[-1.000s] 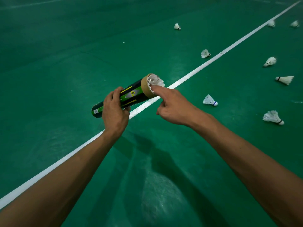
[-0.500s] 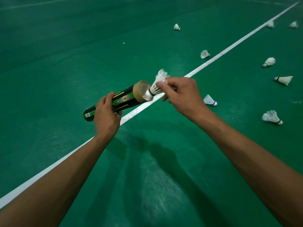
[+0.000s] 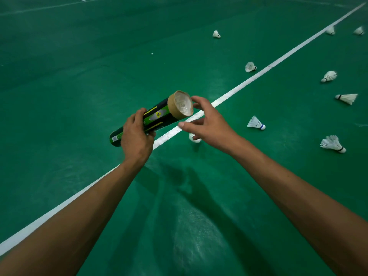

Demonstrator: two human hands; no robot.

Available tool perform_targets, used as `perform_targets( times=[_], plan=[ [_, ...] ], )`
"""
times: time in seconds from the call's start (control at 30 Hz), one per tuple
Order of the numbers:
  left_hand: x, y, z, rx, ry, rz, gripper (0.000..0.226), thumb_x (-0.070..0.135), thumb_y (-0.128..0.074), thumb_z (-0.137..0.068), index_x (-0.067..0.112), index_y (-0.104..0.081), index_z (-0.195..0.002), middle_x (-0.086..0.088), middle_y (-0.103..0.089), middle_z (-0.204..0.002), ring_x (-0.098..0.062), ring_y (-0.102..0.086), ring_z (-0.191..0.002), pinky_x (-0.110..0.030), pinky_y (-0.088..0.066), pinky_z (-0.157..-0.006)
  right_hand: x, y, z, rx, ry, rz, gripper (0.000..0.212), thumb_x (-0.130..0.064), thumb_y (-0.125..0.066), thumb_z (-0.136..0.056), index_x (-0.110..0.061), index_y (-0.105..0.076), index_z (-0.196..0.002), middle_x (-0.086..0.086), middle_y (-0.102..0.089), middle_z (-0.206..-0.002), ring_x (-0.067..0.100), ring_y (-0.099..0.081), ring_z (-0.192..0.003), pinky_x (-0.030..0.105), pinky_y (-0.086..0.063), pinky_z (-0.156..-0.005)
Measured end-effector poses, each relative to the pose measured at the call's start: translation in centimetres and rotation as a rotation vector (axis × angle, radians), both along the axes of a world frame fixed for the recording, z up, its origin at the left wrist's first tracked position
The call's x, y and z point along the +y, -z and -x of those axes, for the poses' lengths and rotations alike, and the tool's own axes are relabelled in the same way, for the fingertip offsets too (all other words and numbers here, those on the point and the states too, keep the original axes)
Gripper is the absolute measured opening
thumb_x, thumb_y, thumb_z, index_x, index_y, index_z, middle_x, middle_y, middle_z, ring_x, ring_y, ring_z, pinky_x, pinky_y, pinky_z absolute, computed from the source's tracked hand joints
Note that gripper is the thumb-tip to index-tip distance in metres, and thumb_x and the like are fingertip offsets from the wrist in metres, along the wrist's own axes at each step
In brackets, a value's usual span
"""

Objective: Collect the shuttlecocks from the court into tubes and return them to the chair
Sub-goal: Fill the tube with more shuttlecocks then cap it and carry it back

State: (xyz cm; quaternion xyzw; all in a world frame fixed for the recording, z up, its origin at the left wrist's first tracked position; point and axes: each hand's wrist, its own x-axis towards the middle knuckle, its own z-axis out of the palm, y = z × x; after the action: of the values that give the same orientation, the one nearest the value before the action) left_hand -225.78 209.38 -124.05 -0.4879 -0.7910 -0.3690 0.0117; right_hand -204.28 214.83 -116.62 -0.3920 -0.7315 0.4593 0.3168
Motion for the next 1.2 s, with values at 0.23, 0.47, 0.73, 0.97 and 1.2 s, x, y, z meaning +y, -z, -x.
perform_targets(
  times=[0.23, 0.47, 0.73, 0.97, 1.2],
  plan=[
    [1.9, -1.5, -2.1, -0.162, 0.047, -0.037, 0.076, 0.023, -0.083, -0.072, 0.035, -0.046, -0.137, 0.0, -0.064, -0.123, -0.029, -0.062, -0.11, -0.049, -0.054, -0.087, 0.6, -3.4, 2.5, 0.091, 0.145, -0.158, 0.066, -0.029, -0.091, -0.072, -0.018, -0.051, -0.124, -0.013, -0.064, -0.112, -0.001, -0.058, -0.093, 0.011, -0.045, -0.081],
    [3.9, -7.6, -5.6, -0.674, 0.279, -0.019, 0.078, 0.015, -0.088, -0.06, 0.023, -0.051, -0.128, 0.006, -0.071, -0.117, -0.013, -0.068, -0.106, -0.046, -0.057, -0.093, 1.4, -11.7, 3.0, 0.115, 0.217, -0.138, 0.064, -0.031, -0.093, -0.066, -0.016, -0.054, -0.115, -0.011, -0.065, -0.109, 0.006, -0.062, -0.097, 0.015, -0.048, -0.084],
    [3.7, -26.4, -10.5, -0.86, 0.323, 0.044, 0.074, -0.002, -0.089, -0.065, 0.018, -0.052, -0.125, 0.005, -0.069, -0.111, 0.01, -0.065, -0.089, -0.015, -0.051, -0.077, 2.2, -30.3, 0.2, 0.032, 0.271, -0.092, 0.061, -0.037, -0.09, -0.065, -0.02, -0.054, -0.112, -0.01, -0.068, -0.106, 0.01, -0.065, -0.097, 0.026, -0.053, -0.086],
    [8.3, -57.3, -14.9, -0.829, 0.471, -0.124, 0.065, 0.003, -0.075, -0.068, 0.004, -0.056, -0.131, -0.007, -0.073, -0.115, -0.007, -0.07, -0.1, -0.023, -0.055, -0.085, 5.5, -56.6, -4.8, -0.005, 0.327, -0.136, 0.057, -0.041, -0.089, -0.064, -0.022, -0.055, -0.106, -0.01, -0.069, -0.098, 0.011, -0.067, -0.093, 0.032, -0.055, -0.084],
    [8.8, -85.2, -21.1, -0.623, 0.657, -0.319, 0.068, 0.016, -0.082, -0.074, 0.017, -0.051, -0.134, 0.02, -0.069, -0.114, -0.007, -0.068, -0.108, -0.022, -0.05, -0.096, 4.3, -81.4, -11.7, -0.036, 0.466, -0.218, 0.053, -0.04, -0.088, -0.064, -0.023, -0.057, -0.103, -0.009, -0.071, -0.093, 0.012, -0.068, -0.088, 0.037, -0.056, -0.082]
  ],
)
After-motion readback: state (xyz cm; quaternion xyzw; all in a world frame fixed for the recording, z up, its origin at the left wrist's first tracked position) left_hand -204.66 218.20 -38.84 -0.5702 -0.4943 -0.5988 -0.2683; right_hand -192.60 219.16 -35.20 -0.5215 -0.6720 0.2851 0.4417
